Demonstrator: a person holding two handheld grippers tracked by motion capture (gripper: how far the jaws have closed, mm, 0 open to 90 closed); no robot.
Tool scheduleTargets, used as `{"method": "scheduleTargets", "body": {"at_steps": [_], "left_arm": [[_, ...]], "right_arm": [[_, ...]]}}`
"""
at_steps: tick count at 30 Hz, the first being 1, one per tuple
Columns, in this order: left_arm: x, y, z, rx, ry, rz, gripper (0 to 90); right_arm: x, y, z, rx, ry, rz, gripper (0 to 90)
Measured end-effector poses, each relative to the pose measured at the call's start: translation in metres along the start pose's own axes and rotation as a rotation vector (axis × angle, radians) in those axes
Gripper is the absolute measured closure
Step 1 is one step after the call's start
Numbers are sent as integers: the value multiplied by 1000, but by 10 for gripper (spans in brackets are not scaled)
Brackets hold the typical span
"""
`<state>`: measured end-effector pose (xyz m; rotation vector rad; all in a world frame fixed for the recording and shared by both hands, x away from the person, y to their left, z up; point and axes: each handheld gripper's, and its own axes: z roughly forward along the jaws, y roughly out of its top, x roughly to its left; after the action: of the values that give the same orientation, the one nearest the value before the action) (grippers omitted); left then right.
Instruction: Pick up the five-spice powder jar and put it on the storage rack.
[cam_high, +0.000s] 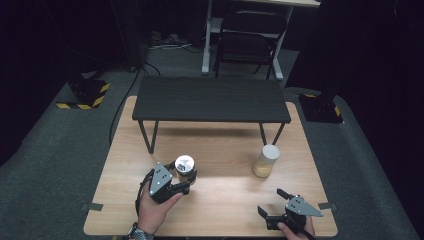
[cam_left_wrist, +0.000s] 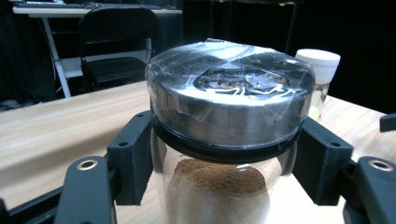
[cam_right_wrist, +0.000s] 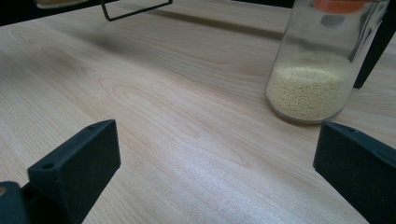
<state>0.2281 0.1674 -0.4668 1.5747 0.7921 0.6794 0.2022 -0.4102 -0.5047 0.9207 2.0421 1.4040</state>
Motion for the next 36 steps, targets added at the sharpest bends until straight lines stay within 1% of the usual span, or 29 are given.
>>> {"method": "scheduleTargets", "body": {"at_steps": [8,14,18,19,20,23,24,25,27,31,36], "left_arm": [[-3,25,12,-2,20,2,309],[-5,43,17,-6,36,16,309],[-5,56,20,-17,46,21,309],[-5,56,20,-17,46,21,309],[-6,62,21,-24,51,25,309],[-6,73,23,-29,60,31,310],[-6,80,24,-31,65,34,309],[-6,80,24,-31,65,34,309],[-7,86,25,-31,69,37,309],[-7,101,29,-34,80,49,309],[-7,117,33,-44,87,51,310]], "right_arm": [[-1,-1,0,-4,6,2,1],[-2,-1,-1,-7,10,2,1],[-2,-2,-1,-9,11,6,1],[-2,-2,-1,-9,11,6,1],[-2,-2,-1,-10,11,6,1],[-2,-2,-1,-9,12,3,1],[-2,-2,-1,-8,11,3,1],[-2,-2,-1,-8,11,3,1],[-2,-2,-1,-8,11,3,1],[-2,-2,-1,-9,11,2,1],[-2,-2,-1,-8,13,2,1]]}}
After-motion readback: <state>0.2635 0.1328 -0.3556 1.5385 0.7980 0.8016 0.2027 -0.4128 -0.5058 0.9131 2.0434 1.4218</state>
